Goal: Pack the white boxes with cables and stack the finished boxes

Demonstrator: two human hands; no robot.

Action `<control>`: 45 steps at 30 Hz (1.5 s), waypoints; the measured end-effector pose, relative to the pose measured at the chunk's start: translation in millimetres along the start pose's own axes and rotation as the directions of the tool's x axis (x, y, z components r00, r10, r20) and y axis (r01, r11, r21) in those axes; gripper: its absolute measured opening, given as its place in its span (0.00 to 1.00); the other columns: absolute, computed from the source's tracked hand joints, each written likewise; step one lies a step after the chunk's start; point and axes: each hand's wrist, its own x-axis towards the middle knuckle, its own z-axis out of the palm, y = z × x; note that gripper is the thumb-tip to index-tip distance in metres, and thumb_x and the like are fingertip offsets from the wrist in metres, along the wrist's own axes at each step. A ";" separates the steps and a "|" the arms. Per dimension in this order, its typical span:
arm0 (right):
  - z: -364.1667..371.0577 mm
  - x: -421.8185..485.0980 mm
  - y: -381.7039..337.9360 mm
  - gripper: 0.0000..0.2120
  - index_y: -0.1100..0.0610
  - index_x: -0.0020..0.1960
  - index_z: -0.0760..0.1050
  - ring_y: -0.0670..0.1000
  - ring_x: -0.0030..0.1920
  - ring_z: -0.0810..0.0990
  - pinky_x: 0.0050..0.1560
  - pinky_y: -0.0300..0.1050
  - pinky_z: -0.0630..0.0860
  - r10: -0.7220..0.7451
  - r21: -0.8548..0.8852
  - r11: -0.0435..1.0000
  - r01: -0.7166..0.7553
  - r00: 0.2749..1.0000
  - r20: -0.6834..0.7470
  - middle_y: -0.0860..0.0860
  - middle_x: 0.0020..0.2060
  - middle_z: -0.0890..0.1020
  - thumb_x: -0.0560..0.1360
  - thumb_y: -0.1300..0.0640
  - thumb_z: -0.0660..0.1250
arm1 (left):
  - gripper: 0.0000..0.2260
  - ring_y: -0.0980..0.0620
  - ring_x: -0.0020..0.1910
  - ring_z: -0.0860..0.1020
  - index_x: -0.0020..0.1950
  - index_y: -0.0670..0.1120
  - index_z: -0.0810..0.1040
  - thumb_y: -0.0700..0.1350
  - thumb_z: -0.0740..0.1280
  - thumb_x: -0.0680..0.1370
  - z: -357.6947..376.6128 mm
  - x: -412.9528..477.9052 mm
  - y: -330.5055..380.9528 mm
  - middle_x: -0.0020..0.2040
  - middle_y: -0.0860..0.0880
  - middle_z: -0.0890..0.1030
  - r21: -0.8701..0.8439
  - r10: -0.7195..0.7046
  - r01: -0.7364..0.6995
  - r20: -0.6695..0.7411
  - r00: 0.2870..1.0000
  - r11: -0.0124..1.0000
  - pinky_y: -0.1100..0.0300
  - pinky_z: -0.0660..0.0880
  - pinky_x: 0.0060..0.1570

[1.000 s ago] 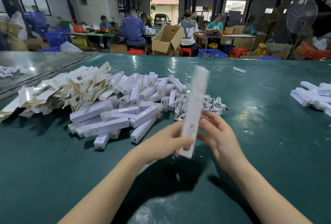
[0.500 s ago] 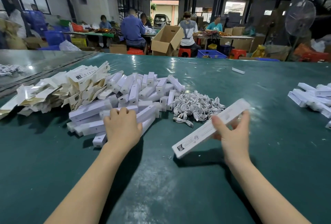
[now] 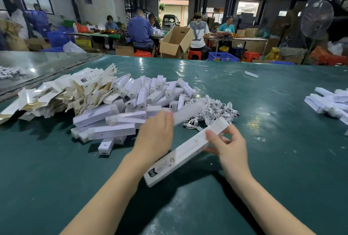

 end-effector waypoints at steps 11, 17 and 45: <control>-8.8 3.1 -4.3 0.10 0.51 0.45 0.76 0.52 0.39 0.76 0.46 0.46 0.72 0.111 -0.102 0.991 -0.087 0.962 0.251 0.57 0.56 0.74 0.72 0.65 0.67 | 0.15 0.53 0.39 0.72 0.37 0.49 0.67 0.56 0.53 0.79 13.7 -3.7 -2.5 0.37 0.53 0.72 -0.112 -0.020 0.080 0.455 0.890 0.991 0.60 0.65 0.37; -19.2 13.7 -10.9 0.08 0.58 0.44 0.77 0.49 0.32 0.79 0.34 0.39 0.77 0.176 0.140 0.967 -0.211 0.958 0.228 0.53 0.33 0.81 0.65 0.62 0.67 | 0.25 0.55 0.41 0.73 0.51 0.52 0.67 0.64 0.70 0.63 4.3 -4.8 -8.6 0.42 0.56 0.75 0.138 0.105 -0.170 0.384 0.917 0.976 0.62 0.68 0.36; -42.0 26.9 -2.2 0.19 0.54 0.53 0.79 0.49 0.48 0.73 0.46 0.38 0.64 0.101 -0.849 0.517 0.109 0.977 0.188 0.46 0.49 0.74 0.67 0.68 0.62 | 0.27 0.54 0.61 0.69 0.70 0.63 0.59 0.41 0.60 0.76 10.9 1.1 -25.4 0.67 0.59 0.66 0.222 0.277 -0.418 0.474 0.836 0.881 0.57 0.70 0.52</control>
